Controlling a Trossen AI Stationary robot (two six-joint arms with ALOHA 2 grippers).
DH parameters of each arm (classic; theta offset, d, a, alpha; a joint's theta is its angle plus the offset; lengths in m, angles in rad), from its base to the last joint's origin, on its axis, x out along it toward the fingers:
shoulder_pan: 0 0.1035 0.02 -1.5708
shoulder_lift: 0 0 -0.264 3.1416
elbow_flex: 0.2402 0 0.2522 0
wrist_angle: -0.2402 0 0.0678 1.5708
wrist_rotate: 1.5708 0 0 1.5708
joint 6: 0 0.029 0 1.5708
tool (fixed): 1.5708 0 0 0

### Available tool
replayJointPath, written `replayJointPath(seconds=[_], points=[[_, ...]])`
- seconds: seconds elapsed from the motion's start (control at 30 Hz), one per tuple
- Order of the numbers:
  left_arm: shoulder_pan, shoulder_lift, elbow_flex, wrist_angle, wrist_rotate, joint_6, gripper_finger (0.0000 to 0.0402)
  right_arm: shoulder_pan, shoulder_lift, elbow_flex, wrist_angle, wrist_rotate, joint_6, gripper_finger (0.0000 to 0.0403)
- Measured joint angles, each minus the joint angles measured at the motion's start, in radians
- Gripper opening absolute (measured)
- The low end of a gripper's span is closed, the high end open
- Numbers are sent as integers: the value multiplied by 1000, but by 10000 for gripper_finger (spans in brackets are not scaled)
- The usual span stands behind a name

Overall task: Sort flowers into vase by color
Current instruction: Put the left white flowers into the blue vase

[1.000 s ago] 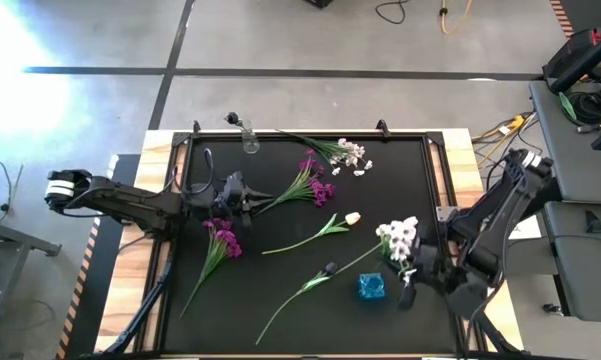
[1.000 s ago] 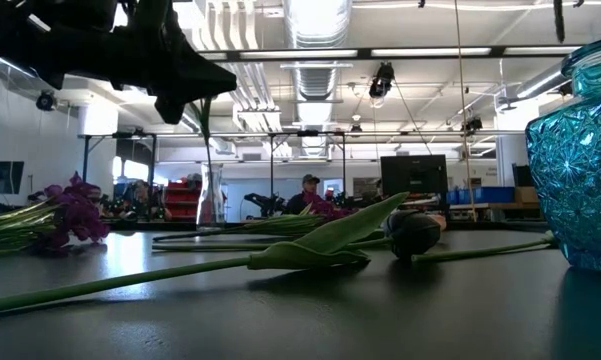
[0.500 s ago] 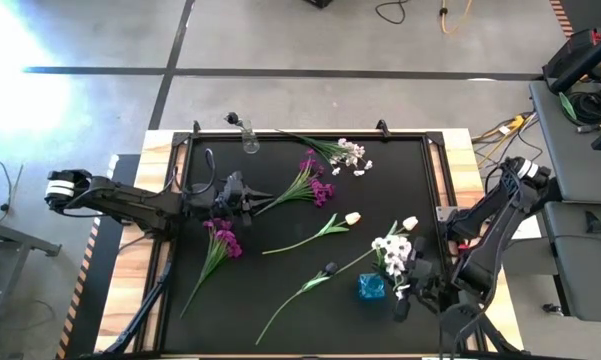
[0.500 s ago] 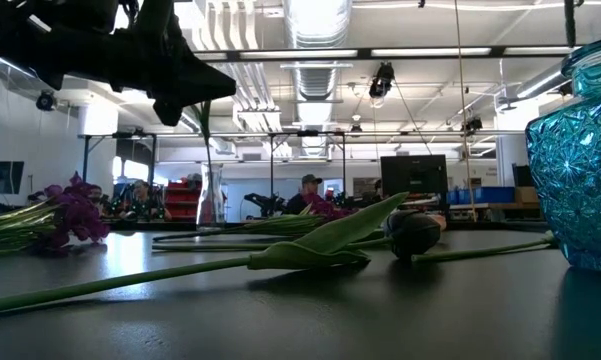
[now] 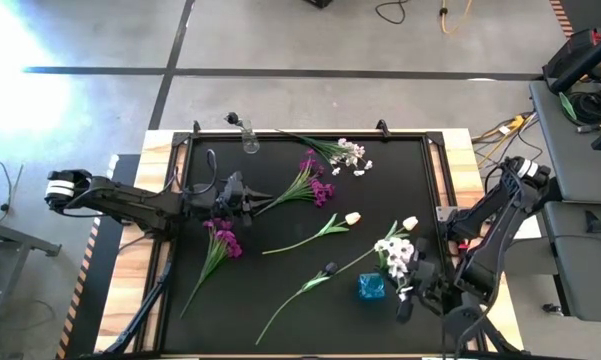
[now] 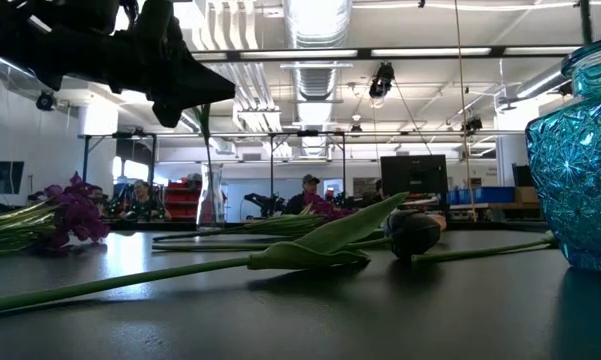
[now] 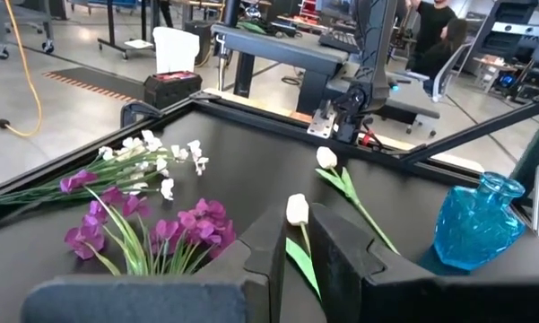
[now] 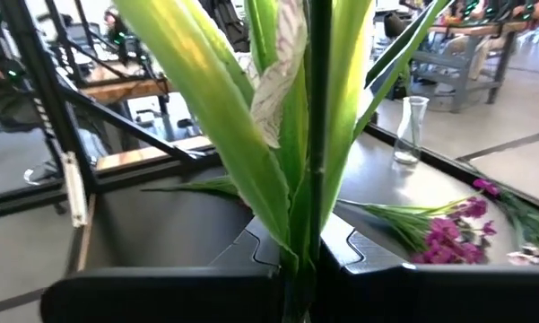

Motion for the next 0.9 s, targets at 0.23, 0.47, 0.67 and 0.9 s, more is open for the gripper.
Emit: replayJointPath(seconds=[0.23, 0.47, 0.67, 0.9], points=[[0, 0, 0, -6, 1, 0, 37, 0, 35, -3, -193, -2, 208, 12], [0, 0, 0, -7, 3, 10, 37, -11, 102, -5, -265, -11, 342, 13], [0, 0, 0, -10, 3, 16, 37, -39, 143, -5, -265, -84, 375, 47], [0, 0, 0, -10, 3, 15, 37, -51, 160, -6, -268, -164, 390, 113]])
